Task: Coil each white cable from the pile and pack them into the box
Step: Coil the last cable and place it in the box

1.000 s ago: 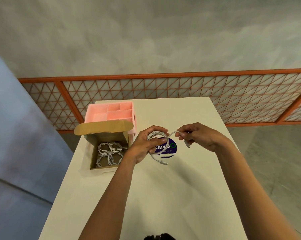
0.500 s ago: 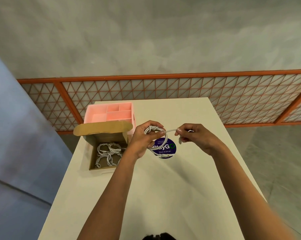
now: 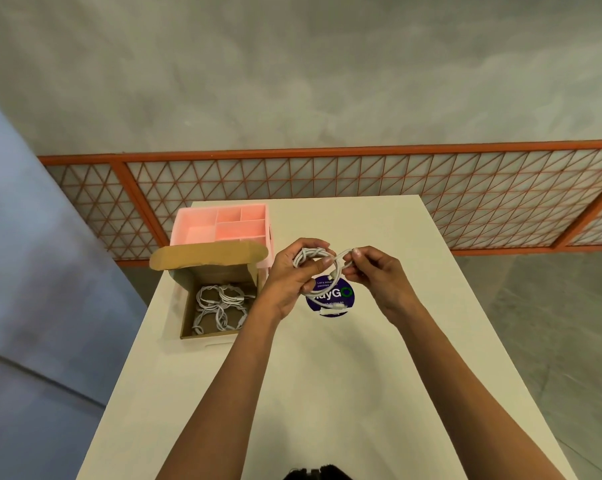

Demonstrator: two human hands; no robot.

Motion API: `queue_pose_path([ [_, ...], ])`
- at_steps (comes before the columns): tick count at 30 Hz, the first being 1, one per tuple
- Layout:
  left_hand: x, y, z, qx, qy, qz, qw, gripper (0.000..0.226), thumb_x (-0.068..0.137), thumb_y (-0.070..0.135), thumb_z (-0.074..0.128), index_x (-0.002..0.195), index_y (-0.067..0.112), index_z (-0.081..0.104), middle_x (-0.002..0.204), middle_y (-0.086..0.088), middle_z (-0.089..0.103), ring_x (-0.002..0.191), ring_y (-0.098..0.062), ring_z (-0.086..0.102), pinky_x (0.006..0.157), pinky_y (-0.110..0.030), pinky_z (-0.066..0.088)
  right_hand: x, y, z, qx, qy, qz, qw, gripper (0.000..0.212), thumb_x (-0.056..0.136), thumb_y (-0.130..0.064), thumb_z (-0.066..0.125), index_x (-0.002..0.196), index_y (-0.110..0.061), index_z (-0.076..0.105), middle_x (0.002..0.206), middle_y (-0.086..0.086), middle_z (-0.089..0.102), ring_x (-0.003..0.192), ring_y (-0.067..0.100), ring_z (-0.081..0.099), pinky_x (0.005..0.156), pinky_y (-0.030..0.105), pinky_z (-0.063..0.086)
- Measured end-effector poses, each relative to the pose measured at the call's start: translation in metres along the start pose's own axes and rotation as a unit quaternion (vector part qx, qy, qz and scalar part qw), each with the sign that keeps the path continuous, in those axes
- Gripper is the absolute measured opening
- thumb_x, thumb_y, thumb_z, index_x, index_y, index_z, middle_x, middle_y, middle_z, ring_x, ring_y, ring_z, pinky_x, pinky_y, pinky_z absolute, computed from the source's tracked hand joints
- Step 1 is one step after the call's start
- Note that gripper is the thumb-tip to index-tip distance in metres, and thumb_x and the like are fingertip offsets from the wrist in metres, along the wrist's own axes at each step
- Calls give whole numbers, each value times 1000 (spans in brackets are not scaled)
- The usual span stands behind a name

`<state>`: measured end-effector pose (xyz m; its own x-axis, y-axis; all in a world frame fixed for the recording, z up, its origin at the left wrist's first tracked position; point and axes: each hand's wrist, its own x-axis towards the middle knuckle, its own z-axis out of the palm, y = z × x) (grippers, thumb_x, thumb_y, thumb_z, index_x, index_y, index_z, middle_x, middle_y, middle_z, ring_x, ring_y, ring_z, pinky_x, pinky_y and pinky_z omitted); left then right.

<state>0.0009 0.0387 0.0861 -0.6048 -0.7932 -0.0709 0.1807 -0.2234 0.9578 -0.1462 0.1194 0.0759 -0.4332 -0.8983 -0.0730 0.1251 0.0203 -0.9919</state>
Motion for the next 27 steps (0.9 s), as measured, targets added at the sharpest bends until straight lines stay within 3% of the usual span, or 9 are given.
queue_pose_path([
  [3, 2, -3, -4, 9, 6, -30, 999, 28, 87, 7, 65, 115, 11, 64, 83, 4, 65, 56, -7, 45, 43, -16, 37, 2, -3, -3, -5, 22, -15, 1000, 19, 96, -14, 51, 89, -5, 66, 81, 12, 63, 66, 11, 64, 71, 21, 55],
  [6, 2, -3, -4, 47, -12, -27, 998, 34, 85, 7, 67, 119, 8, 63, 88, 2, 64, 58, -3, 52, 46, -15, 40, 0, -5, -4, 9, 18, -3, 1000, 19, 97, -13, 50, 90, -4, 66, 81, 12, 64, 65, 10, 65, 70, 20, 55],
  [9, 1, -1, 2, 80, -20, 2, 997, 38, 79, 1, 72, 115, 6, 64, 84, 0, 64, 56, -3, 52, 45, -12, 39, -2, -5, -3, 41, 19, 26, 999, 20, 97, -12, 49, 90, -3, 65, 78, 10, 64, 64, 11, 64, 68, 20, 55],
  [12, 3, -2, 3, 79, -22, 8, 997, 36, 79, 0, 71, 114, 6, 65, 96, -6, 65, 64, -4, 56, 47, -10, 40, -3, -6, -3, 62, 23, 38, 997, 21, 98, -12, 48, 87, -4, 65, 74, 6, 66, 61, 9, 63, 65, 18, 54],
  [17, 5, -3, 7, 85, -23, 10, 996, 32, 82, 0, 68, 113, 3, 65, 96, -6, 66, 63, 1, 60, 48, -8, 41, -6, -7, -1, 84, 16, 59, 995, 21, 98, -13, 47, 88, -6, 65, 64, -4, 68, 58, 4, 63, 57, 15, 50],
  [22, 5, -4, 8, 121, -2, 24, 992, 24, 81, 1, 70, 103, 9, 67, 89, 0, 65, 64, -2, 57, 47, -7, 39, -9, -5, 8, 91, 9, 107, 990, 20, 98, -17, 50, 91, -7, 66, 65, -2, 69, 55, 5, 63, 50, 15, 47],
  [27, 4, -5, 10, 137, 1, 36, 990, 20, 82, 2, 69, 99, 12, 68, 84, 2, 65, 61, 0, 58, 48, -6, 39, -7, -3, 6, 58, 13, 114, 992, 6, 94, -12, 57, 94, -9, 63, 64, 2, 67, 54, 13, 61, 55, 21, 50],
])
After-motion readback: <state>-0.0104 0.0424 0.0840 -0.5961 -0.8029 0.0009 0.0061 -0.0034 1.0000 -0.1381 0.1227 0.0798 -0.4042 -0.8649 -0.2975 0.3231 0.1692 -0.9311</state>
